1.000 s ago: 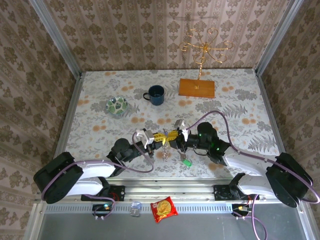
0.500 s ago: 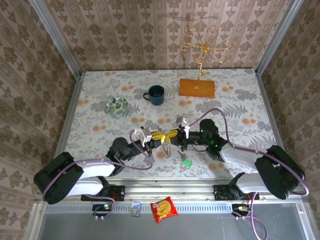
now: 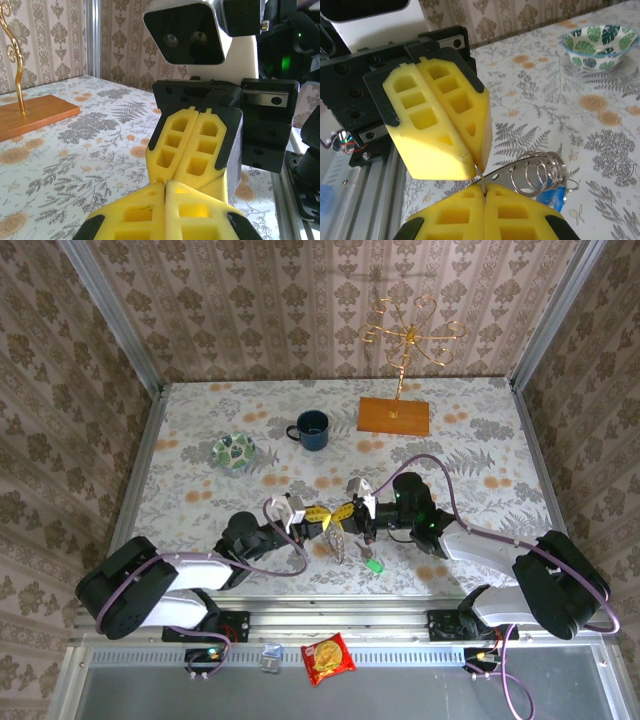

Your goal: Put the keys on the keyring

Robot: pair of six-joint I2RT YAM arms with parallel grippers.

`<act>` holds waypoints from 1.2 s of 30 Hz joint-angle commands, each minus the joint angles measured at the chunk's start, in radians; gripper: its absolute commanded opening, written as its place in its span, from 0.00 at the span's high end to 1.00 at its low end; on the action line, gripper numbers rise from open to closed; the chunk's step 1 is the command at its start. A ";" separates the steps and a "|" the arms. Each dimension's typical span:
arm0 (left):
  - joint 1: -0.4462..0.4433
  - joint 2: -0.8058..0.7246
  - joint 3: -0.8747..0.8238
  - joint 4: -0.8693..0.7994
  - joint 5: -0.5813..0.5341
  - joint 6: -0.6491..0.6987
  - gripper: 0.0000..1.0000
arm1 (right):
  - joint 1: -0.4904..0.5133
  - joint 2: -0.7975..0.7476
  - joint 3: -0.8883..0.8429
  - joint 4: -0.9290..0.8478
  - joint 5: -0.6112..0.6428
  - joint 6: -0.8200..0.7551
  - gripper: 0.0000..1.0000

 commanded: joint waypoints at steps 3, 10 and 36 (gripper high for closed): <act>0.005 0.006 -0.008 0.016 0.026 -0.001 0.95 | 0.010 -0.037 0.065 -0.102 -0.022 -0.098 1.00; 0.007 -0.057 -0.005 -0.117 0.040 0.042 0.95 | 0.010 -0.043 0.096 -0.174 -0.021 -0.140 1.00; 0.030 -0.099 -0.023 -0.040 0.066 0.015 1.00 | 0.012 -0.025 0.013 0.005 -0.018 -0.069 0.68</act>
